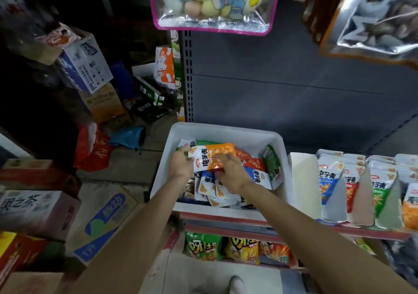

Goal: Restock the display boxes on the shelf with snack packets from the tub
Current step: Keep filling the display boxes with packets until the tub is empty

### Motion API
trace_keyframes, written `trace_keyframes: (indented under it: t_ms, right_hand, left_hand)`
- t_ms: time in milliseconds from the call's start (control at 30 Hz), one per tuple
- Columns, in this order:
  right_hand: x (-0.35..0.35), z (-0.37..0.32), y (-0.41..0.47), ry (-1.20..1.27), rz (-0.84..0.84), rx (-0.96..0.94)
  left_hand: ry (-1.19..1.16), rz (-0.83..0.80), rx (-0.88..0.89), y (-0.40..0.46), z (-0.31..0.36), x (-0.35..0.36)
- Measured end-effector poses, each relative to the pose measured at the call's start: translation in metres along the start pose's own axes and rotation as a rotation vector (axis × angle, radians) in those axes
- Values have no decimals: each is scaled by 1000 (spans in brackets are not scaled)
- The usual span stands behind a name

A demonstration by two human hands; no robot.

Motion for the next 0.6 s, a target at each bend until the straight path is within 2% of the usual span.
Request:
trace_keyframes:
  t_ms: [67,133,233,367,433,500,600]
  right_hand:
    - [-10,-1,-2,-15,92,-16]
    - [-13,-2,-2,-46,69,-34]
    - [-20,-1,-6,44,75,-72]
    - [-34,11,-21,439,138,-117]
    - [-39,15,-30,612,142,-149]
    - [-43,19,-38,674,138,-159]
    - [-56,30,-52,735,187,-184]
  left_hand:
    - [14,-19,115,-5,4,-8]
    - [13,-77,240,-13,11,-14]
    - [-35,-145,371,-23,22,-17]
    - [-308,-101,325,-26,23,-14]
    - [-316,-175,286,-26,26,1]
    - [-328,-250,299,-29,34,18]
    - [-246,-250,353,-36,56,37]
Point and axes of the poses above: each hand's wrist, its own y-axis towards the middle knuckle, its own x-axis out of the palm, z = x × y, the point moved 6 cm from there along y, towards the middle knuckle, and after that the axes turned 13 degrees about -z, right-handed, at the moved point
